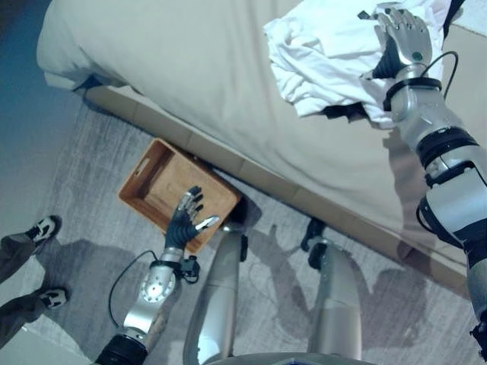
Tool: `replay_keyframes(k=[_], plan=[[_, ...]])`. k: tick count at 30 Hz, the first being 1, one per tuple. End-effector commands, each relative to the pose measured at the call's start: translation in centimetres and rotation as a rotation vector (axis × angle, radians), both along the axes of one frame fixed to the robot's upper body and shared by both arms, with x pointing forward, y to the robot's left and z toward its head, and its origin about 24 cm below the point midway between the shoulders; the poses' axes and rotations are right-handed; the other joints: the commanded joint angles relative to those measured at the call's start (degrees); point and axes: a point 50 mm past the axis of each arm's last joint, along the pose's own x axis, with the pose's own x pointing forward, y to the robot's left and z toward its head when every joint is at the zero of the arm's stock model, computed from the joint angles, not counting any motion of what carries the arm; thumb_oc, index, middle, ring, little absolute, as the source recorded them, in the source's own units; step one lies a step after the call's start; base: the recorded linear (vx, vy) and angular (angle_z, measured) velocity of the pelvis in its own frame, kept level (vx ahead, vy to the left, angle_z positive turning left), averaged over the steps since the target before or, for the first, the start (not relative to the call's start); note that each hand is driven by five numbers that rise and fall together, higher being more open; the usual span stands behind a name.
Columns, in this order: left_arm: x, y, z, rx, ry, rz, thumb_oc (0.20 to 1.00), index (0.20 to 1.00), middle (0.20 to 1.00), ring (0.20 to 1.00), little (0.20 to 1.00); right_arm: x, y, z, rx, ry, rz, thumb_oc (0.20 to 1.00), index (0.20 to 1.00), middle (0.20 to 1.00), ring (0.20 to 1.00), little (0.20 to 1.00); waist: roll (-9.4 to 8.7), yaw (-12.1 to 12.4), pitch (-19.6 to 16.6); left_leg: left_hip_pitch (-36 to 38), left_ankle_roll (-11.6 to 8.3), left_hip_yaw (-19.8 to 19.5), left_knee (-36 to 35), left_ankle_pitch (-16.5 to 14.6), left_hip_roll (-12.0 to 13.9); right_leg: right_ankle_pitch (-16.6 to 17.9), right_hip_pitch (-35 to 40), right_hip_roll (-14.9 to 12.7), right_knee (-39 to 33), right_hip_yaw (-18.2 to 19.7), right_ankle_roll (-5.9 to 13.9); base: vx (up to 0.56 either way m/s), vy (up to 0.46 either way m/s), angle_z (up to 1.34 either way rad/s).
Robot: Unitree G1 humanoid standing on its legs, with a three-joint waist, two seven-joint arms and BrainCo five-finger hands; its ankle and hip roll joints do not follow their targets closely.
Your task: Pick up clothes into the bucket
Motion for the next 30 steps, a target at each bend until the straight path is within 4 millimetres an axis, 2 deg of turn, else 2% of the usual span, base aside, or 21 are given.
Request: replay_keyframes(k=[1,20,25,26,27,28,30], plan=[[-0.3,0.5,1.5,-0.005,-0.077,-0.009,1.0,1.0,1.0,1.0,1.0,-0.7,-1.4,2.8,-0.051,-0.052,-0.054,0.2,0.2,0.2,0.2,0.2,0.72,0.52,-1.49,1.38,0.1,-2.27,0.22,-2.71,0.43,0.97,2.36,1.1,-3.34,2.4,2.75,0.0,0.0,0.0],[0.0,0.7,1.4,0.004,-0.068,-0.008,1.0,1.0,1.0,1.0,1.0,-0.5,-0.8,2.7,0.044,-0.049,0.001,0.2,0.2,0.2,0.2,0.2,0.61,-0.04,-1.29,4.16,0.24,-1.83,-1.15,-2.52,0.51,1.49,4.57,1.09,-4.5,2.59,3.0,0.0,0.0,0.0],[0.1,0.9,1.0,0.005,-0.053,0.005,1.0,1.0,1.0,1.0,1.0,-0.3,0.6,2.3,0.124,-0.065,0.089,0.2,0.2,0.2,0.2,0.2,0.12,-0.57,-1.32,6.76,0.18,-1.65,-2.68,-2.28,0.83,1.94,6.97,1.3,-5.95,2.34,3.1,-0.01,0.003,0.0],[0.1,0.9,1.1,0.006,-0.055,0.004,1.0,1.0,1.0,1.0,1.0,-0.4,0.7,2.4,0.136,-0.072,0.103,0.2,0.2,0.2,0.2,0.2,-0.01,-0.78,-1.07,6.67,0.4,-1.25,-3.55,-0.19,0.67,4.0,7.1,0.99,-7.17,1.89,2.63,0.0,0.0,0.0],[0.1,1.0,1.0,0.007,-0.054,0.007,1.0,1.0,1.0,1.0,1.0,-0.4,1.0,2.3,0.152,-0.079,0.124,0.2,0.2,0.2,0.2,0.2,-0.09,-0.81,-1.28,8.2,0.13,-1.38,-3.62,-1.98,0.94,2.42,8.3,1.27,-6.86,2.14,3.21,-0.07,0.019,-0.01],[0.2,1.1,1.0,0.007,-0.052,0.009,1.0,1.0,1.0,1.0,1.0,-0.4,1.2,2.5,0.165,-0.091,0.142,0.2,0.2,0.2,0.2,0.2,-0.29,-1.05,-1.14,8.15,0.34,-1.13,-4.39,-0.05,0.8,4.41,8.53,1.05,-8.11,1.77,2.77,0.0,0.0,0.0],[0.3,1.2,1.0,0.009,-0.052,0.012,1.0,1.0,1.0,1.0,1.0,-0.7,2.0,3.1,0.186,-0.125,0.201,0.2,0.2,0.2,0.2,0.2,-0.56,-1.45,-1.1,9.69,0.26,-1.01,-5.52,0.19,1.03,4.81,10.11,1.0,-9.19,1.54,2.83,-0.03,0.009,0.0]])
